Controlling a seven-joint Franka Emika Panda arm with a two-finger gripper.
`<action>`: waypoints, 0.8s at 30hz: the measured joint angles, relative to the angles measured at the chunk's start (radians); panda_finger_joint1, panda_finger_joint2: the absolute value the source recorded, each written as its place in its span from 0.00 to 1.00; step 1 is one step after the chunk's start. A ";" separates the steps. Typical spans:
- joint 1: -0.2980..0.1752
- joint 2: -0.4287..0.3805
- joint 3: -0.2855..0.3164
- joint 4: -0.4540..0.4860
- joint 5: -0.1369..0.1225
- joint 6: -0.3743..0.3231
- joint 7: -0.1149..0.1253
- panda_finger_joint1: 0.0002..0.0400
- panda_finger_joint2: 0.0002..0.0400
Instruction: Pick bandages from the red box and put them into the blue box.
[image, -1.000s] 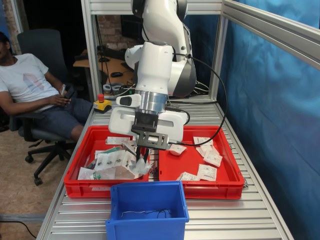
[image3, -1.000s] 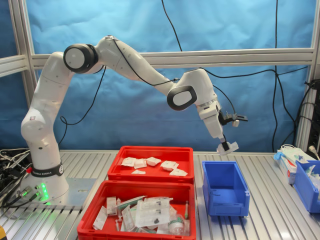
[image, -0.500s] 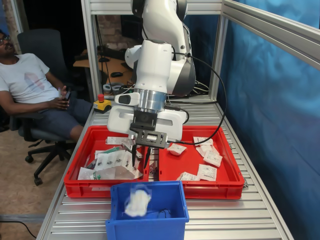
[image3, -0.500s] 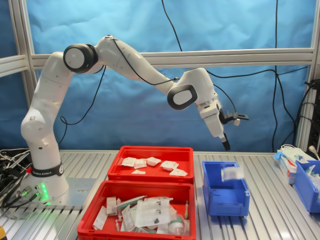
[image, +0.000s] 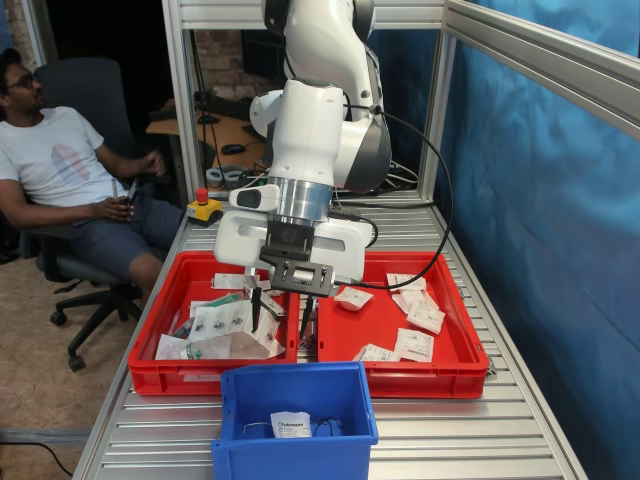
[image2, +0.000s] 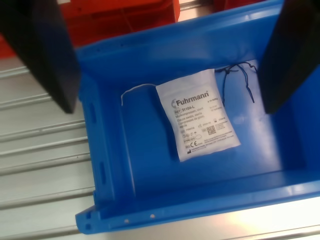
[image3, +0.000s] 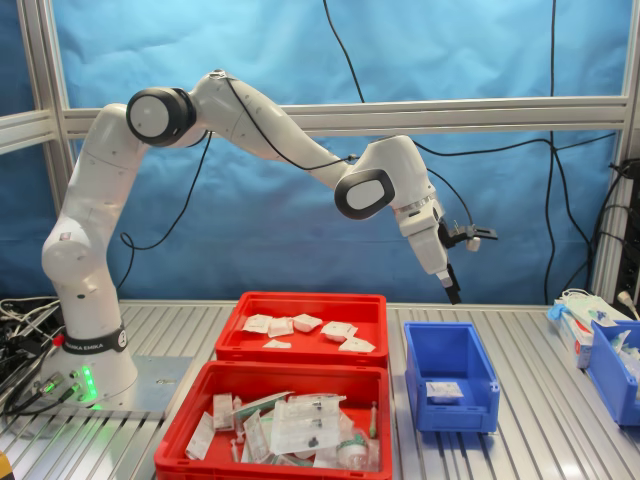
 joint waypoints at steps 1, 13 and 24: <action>0.000 0.000 0.000 0.000 0.000 0.000 0.000 0.61 0.61; 0.002 0.000 0.000 0.001 0.000 -0.072 0.000 0.97 0.97; 0.014 -0.026 -0.002 -0.025 0.000 -0.181 0.000 1.00 1.00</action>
